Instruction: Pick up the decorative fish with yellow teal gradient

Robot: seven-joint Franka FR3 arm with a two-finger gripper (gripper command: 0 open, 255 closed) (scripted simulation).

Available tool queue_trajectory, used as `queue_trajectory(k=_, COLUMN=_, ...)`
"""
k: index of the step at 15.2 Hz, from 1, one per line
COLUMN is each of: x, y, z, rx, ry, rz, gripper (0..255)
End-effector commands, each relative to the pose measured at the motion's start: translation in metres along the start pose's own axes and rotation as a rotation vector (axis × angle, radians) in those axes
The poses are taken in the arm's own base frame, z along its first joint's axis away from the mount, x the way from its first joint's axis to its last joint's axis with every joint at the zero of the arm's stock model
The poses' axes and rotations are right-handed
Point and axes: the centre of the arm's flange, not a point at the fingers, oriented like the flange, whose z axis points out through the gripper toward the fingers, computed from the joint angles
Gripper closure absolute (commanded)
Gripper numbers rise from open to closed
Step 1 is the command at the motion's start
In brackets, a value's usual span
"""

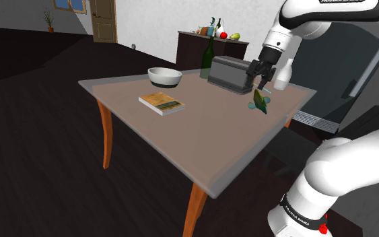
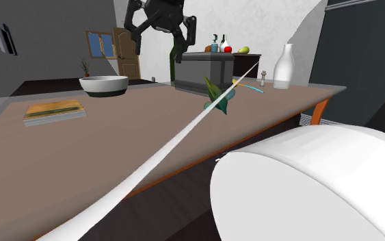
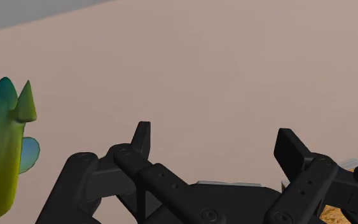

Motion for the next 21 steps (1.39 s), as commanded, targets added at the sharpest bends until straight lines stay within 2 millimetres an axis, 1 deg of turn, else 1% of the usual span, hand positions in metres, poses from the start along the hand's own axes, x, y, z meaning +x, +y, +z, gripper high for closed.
queue_trajectory(k=1, x=0.008, y=0.028, z=-0.002, rx=0.013, ry=0.005, rz=0.023, gripper=0)
queue_trajectory(k=11, x=0.038, y=0.165, z=0.002, rx=0.079, ry=0.026, rz=0.137, gripper=0)
queue_trajectory(k=20, x=0.051, y=0.291, z=0.013, rx=0.139, ry=0.045, rz=0.239, gripper=0)
queue_trajectory(k=21, x=0.052, y=0.298, z=0.013, rx=0.142, ry=0.046, rz=0.245, gripper=0)
